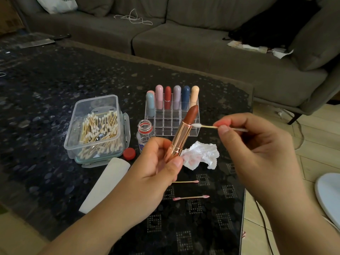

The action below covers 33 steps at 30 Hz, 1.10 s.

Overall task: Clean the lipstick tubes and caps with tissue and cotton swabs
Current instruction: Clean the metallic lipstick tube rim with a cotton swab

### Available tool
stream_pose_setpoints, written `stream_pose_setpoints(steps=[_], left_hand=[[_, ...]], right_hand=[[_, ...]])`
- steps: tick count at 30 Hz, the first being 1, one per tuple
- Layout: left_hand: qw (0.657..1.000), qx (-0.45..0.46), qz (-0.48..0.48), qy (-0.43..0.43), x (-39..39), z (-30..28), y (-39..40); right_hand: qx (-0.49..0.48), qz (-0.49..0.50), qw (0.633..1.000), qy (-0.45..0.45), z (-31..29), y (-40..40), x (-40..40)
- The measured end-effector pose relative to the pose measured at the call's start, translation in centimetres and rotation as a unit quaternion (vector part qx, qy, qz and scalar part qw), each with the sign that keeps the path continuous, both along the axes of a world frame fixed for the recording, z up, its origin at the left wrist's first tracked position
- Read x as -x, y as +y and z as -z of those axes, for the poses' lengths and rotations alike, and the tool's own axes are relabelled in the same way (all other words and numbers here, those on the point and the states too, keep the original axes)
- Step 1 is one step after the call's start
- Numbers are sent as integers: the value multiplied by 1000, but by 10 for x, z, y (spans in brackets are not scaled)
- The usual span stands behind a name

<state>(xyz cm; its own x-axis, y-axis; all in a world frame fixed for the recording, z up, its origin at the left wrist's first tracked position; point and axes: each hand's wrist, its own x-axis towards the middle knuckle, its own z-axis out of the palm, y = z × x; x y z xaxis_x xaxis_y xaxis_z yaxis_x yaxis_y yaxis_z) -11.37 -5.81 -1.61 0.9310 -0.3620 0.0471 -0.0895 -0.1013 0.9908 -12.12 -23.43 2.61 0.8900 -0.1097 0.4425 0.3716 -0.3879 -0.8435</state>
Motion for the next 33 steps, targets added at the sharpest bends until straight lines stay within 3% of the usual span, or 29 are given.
stream_pose_setpoints(steps=[25, 33], left_hand=[[995, 98, 25, 19, 3, -1, -1], [996, 80, 30, 10, 2, 2, 0]], right_hand=[[-22, -25, 999, -8, -3, -4, -1], [-16, -24, 999, -16, -2, -3, -1]])
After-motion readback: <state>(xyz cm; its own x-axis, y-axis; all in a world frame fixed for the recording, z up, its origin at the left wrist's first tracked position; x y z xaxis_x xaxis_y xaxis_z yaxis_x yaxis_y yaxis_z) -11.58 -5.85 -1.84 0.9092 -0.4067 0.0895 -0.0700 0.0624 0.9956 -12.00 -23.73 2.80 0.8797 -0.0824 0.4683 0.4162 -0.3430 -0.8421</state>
